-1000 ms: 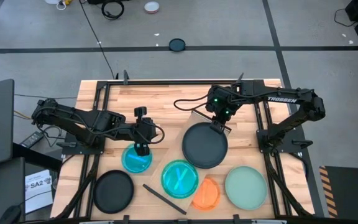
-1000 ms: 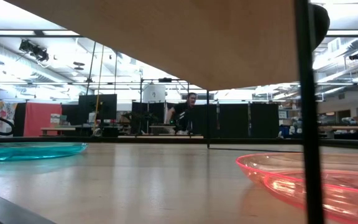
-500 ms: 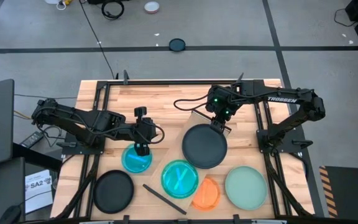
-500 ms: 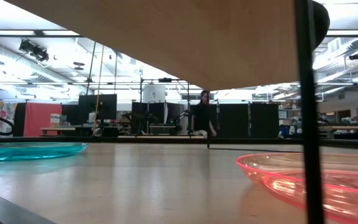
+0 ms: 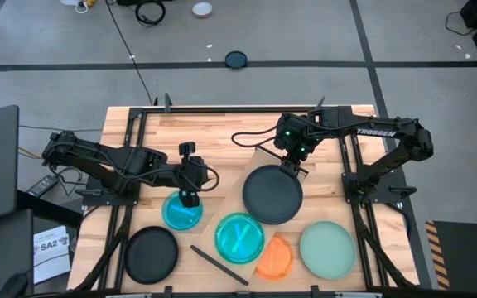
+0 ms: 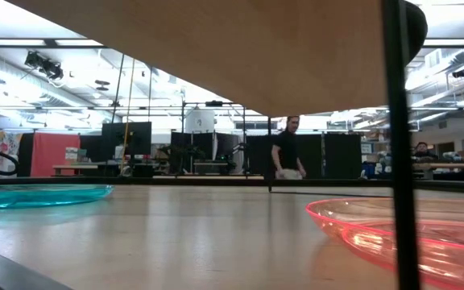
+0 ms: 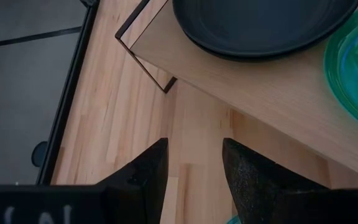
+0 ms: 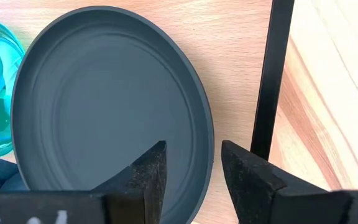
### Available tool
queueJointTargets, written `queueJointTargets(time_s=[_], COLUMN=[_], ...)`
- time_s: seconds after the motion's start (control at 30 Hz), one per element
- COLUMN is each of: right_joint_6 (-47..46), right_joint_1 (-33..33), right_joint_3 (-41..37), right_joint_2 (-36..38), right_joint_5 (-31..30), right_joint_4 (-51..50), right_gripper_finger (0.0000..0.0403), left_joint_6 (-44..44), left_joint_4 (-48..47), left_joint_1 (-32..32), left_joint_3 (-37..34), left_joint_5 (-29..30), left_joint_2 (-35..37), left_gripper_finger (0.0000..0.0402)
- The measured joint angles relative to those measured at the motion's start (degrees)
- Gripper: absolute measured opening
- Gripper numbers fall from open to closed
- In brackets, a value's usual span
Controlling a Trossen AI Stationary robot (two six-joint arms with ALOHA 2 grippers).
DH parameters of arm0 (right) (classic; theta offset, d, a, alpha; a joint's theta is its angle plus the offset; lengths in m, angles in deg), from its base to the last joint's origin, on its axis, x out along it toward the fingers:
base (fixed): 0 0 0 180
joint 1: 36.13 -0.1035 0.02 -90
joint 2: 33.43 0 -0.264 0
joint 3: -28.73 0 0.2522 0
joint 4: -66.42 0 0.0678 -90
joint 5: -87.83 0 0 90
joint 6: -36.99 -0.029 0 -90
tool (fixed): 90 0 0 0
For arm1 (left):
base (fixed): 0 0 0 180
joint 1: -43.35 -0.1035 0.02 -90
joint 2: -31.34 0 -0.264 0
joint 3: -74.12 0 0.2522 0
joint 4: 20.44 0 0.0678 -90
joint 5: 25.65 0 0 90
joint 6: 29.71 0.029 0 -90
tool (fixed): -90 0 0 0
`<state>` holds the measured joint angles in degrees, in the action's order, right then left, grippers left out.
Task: Place and stack plates onto a shelf
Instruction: Stack the black plate on top of the black plate on the shelf
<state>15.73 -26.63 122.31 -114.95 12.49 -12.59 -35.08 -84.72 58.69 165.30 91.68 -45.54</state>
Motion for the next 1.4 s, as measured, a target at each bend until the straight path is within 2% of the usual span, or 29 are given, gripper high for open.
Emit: queueJointTargets(time_s=[0.33,0.53,0.9,1.13,1.4], right_joint_6=[0.00,0.07,1.96,1.48,0.66], right_joint_1=[0.00,0.00,0.00,-1.22,-4.99], right_joint_3=[0.00,0.00,0.00,0.00,0.00], right_joint_2=[0.02,0.12,4.24,9.57,13.99], right_joint_5=[0.00,0.03,-0.30,-7.65,-11.24], right_joint_4=[-0.04,-0.57,-2.84,-2.93,-2.95], right_gripper_finger=[0.0158,0.0158,0.0158,0.0158,0.0158], left_joint_6=[-2.06,-3.42,-15.14,-21.10,-27.16], left_joint_4=[-0.74,-3.47,-12.02,-16.84,-19.12], left_joint_1=[-0.01,-0.01,0.01,0.58,4.75], left_joint_3=[0.00,-0.02,-0.02,-0.02,-1.50], left_joint_5=[-0.84,-7.20,-14.21,-15.18,-15.23], left_joint_2=[0.00,0.00,0.00,0.00,0.00], left_gripper_finger=[0.0158,0.0158,0.0158,0.0158,0.0158])
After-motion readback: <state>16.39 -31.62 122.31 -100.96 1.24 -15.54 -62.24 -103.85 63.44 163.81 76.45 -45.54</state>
